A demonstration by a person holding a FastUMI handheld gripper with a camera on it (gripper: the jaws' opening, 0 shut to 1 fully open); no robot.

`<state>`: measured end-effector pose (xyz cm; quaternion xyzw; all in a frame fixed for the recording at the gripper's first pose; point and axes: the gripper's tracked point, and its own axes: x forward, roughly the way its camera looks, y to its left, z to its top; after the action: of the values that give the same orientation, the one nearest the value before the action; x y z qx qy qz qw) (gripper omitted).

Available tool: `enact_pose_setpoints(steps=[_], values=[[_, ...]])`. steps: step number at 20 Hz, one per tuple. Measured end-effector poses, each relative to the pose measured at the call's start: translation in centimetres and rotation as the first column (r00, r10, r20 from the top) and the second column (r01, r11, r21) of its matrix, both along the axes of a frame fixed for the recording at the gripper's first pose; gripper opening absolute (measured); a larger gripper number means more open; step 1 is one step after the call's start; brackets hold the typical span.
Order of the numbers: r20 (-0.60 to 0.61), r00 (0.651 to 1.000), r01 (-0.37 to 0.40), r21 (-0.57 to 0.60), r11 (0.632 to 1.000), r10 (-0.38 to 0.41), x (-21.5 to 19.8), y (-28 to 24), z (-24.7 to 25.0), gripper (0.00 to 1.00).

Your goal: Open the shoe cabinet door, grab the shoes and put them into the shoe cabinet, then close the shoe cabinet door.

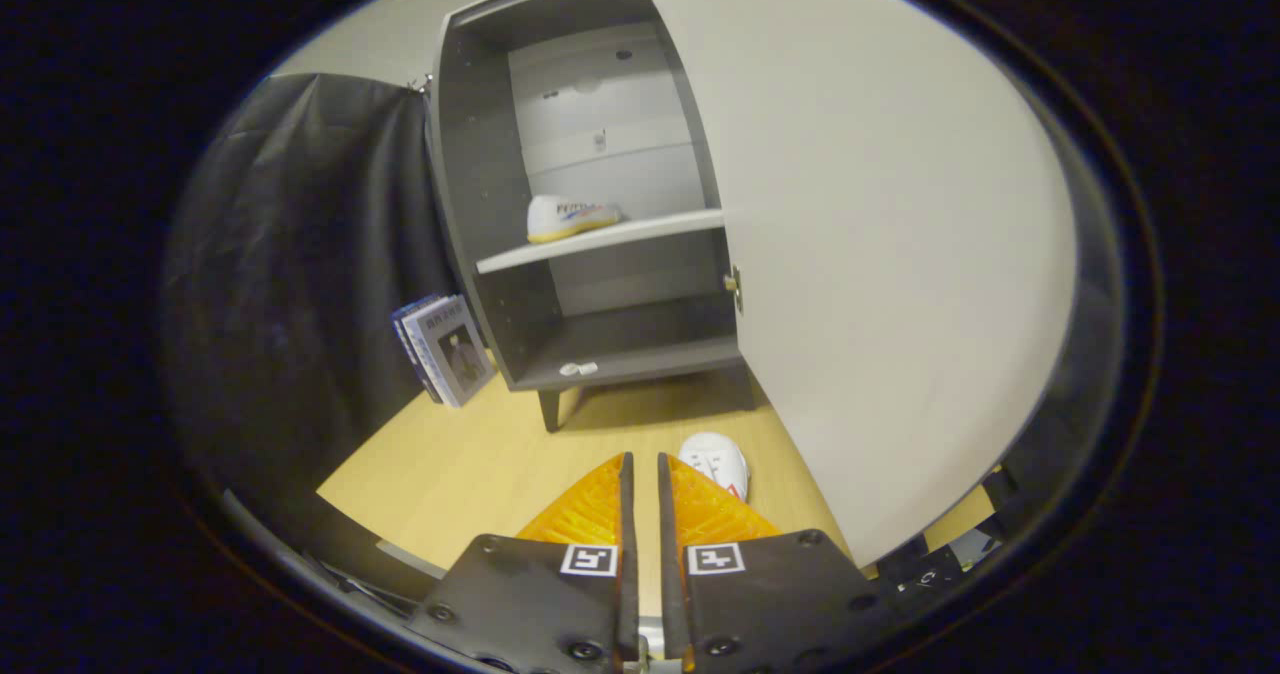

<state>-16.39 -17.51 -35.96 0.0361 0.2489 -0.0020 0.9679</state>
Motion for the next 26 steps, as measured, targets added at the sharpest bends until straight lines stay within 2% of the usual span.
enact_pose_setpoints(steps=[3, 7, 17, 26], values=[[-0.097, 0.995, 0.009, -0.038, 0.999, -0.013, 1.6, -0.2, -5.3, 0.20], [-0.142, 0.989, 0.019, -0.116, 0.993, -0.035, 2.3, -0.8, -8.9, 0.20], [-0.332, 0.941, 0.008, -0.163, 0.987, -0.063, 3.1, -2.3, -17.8, 0.20], [-0.293, 0.954, 0.012, -0.161, 0.987, -0.059, 5.2, -2.4, -20.1, 0.19]])
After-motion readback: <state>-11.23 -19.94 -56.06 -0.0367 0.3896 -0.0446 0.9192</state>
